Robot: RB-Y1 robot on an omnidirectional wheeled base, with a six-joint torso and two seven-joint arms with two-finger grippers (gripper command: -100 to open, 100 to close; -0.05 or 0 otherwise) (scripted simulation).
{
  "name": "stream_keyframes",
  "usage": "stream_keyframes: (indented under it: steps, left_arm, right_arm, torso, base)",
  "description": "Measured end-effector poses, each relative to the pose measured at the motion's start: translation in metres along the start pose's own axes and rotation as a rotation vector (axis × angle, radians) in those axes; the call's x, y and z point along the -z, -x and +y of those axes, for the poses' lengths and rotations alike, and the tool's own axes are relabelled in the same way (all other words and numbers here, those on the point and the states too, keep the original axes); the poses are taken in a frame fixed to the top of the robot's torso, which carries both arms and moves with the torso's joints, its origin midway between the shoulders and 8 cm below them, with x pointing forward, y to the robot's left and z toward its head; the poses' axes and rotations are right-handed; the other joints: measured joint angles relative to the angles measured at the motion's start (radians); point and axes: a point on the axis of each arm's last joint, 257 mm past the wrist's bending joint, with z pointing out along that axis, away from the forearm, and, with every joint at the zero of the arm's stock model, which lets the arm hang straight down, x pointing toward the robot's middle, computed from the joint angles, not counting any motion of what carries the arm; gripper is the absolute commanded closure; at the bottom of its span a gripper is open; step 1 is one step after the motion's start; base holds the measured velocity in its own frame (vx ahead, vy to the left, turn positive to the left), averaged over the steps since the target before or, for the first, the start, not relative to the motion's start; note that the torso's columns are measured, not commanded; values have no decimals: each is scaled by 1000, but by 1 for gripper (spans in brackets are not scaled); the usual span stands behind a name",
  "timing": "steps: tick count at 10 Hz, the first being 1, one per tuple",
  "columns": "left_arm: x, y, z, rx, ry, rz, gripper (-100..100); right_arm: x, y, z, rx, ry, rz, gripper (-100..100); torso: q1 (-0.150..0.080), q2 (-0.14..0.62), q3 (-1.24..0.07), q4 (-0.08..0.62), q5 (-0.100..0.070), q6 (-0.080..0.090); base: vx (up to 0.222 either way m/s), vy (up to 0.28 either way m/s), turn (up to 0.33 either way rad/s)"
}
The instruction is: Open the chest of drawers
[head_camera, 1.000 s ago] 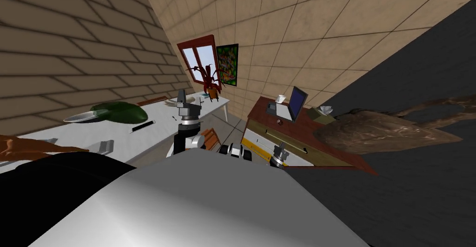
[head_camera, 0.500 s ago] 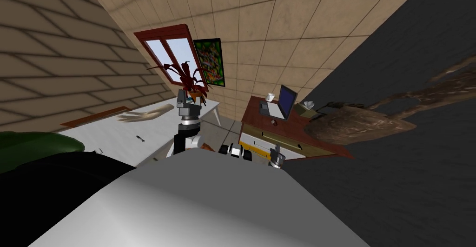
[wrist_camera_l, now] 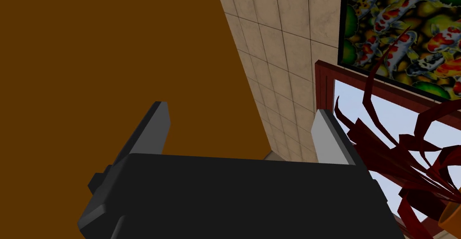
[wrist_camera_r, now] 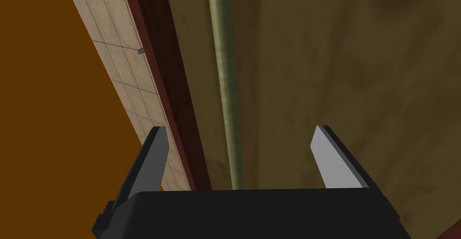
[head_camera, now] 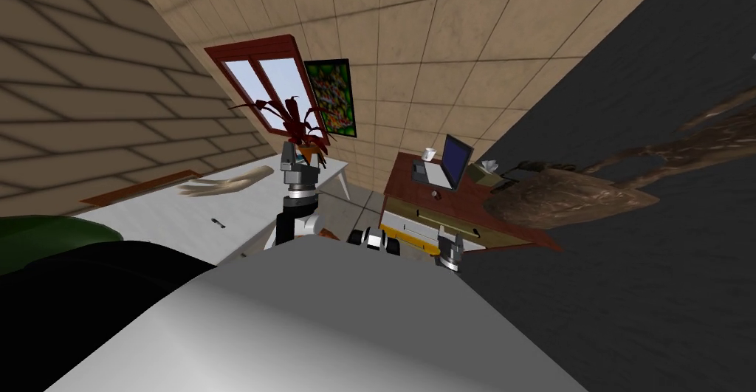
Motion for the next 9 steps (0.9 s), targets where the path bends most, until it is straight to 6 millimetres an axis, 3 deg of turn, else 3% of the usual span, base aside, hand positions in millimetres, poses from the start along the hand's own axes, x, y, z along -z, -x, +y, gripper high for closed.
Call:
stream_keyframes:
  steps: [3, 7, 9]
  left_arm:
    - [0, 0, 0, 0, 0, 0, 0]
    - [0, 0, 0, 0, 0, 0, 0]
    - [0, 0, 0, 0, 0, 0, 0]
  right_arm:
    - [-18, -14, -3, 14, 6, -43, -100]
    - [-53, 9, 17, -105, 7, -60, -100]
    - [-72, 10, 22, -129, 12, -82, -100]
  torso:
    - [1, -1, -1, 0, 0, 0]
    - [1, 0, 0, 0, 0, 0]
    - [-1, -3, -2, -1, 0, 0]
  base:
    - [-35, 22, -34]
    - [-88, 47, -60]
    - [-63, 34, -46]
